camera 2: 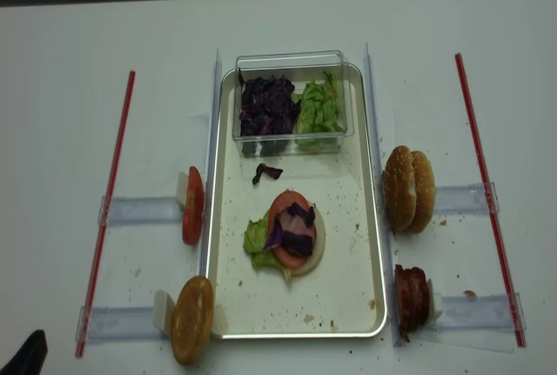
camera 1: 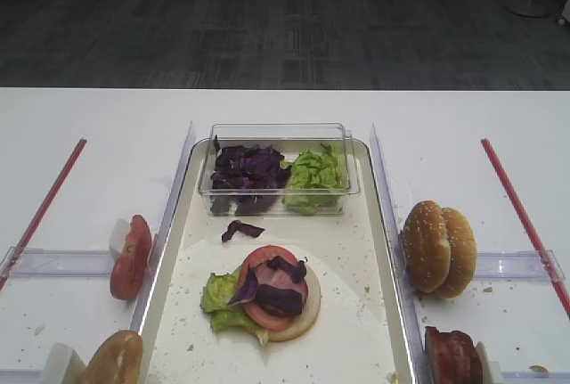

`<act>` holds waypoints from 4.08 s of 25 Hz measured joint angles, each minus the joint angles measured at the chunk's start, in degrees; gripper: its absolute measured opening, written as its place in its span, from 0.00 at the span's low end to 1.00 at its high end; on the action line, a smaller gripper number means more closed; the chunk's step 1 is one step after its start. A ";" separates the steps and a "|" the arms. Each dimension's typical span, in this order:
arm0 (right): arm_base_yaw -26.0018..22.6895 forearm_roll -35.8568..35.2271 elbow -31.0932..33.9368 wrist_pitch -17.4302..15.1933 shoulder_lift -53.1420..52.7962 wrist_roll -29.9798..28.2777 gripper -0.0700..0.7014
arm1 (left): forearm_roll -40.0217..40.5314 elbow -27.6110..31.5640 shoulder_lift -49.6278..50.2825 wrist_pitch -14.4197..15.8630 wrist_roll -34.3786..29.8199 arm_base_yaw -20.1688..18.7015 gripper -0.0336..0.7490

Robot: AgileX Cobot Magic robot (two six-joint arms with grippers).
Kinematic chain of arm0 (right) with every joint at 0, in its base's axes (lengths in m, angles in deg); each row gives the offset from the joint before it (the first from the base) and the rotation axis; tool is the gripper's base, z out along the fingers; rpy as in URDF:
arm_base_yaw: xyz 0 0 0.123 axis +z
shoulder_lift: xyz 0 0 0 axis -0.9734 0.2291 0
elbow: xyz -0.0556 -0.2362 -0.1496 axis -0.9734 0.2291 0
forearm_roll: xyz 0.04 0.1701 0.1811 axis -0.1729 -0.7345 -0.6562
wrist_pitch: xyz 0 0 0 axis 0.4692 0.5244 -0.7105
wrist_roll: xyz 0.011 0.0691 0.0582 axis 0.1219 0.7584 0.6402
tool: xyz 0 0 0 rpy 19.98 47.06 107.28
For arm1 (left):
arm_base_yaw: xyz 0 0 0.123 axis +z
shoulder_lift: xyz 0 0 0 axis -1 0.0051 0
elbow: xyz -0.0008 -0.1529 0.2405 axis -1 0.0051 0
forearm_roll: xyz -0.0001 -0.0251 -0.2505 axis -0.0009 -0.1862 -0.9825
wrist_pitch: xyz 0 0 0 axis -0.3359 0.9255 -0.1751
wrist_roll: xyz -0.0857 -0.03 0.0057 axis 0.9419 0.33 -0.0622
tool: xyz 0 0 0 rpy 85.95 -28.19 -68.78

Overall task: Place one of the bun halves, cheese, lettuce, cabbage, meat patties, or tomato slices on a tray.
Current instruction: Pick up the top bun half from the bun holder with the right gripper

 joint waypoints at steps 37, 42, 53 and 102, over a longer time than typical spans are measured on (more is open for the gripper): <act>0.00 -1.68 -11.66 8.99 33.18 0.00 0.83 | 0.00 0.04 0.00 0.00 0.00 0.00 0.71; 0.00 -3.91 -16.36 9.47 46.25 -0.25 0.83 | 0.00 0.04 0.00 0.00 0.00 0.00 0.71; 0.00 -4.99 -24.59 10.50 71.68 -1.08 0.83 | 0.00 0.04 0.00 0.00 0.00 0.00 0.71; 16.53 -12.32 -43.61 -3.68 93.35 1.48 0.78 | 0.00 0.04 0.00 0.00 0.00 0.00 0.71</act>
